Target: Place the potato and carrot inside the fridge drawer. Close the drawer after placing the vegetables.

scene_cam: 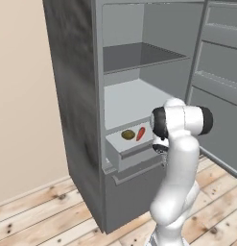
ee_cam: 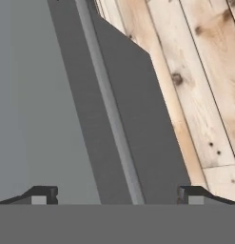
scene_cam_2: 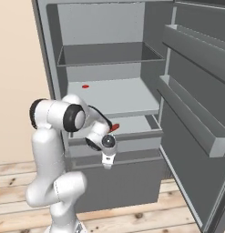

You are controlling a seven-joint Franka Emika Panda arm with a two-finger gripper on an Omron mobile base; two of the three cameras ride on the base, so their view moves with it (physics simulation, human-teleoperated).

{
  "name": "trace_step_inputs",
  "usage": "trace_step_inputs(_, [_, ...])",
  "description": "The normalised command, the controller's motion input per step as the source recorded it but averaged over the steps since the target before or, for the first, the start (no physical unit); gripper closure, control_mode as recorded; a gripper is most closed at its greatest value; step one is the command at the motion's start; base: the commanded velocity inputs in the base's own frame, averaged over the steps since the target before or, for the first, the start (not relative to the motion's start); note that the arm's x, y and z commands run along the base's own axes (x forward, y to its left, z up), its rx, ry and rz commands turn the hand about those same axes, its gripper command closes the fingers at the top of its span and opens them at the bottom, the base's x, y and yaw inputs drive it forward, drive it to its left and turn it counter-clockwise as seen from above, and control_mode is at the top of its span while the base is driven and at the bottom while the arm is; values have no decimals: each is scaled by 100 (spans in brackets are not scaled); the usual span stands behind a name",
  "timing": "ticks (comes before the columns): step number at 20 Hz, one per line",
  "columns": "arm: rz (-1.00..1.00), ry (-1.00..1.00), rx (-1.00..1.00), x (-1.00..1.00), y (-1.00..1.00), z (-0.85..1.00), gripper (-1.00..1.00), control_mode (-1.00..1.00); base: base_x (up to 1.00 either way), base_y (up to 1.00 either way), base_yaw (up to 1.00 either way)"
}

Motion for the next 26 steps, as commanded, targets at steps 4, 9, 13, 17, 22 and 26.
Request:
trace_step_inputs(4, [0,-9,1,1,6,16,-100,-100,0,0,0])
trace_step_inputs(9, [0,-22,2,-100,-22,44,-100,-100,0,0,0])
trace_step_inputs(13, [0,-15,1,-70,-8,83,-100,-100,0,0,0])
trace_step_inputs(17, [0,-4,0,-14,-9,100,-100,-100,0,0,0])
trace_step_inputs(22, [-1,0,0,0,-34,100,-100,-100,0,0,0])
trace_step_inputs(26, [-3,4,0,0,-51,100,-100,-100,0,0,0])
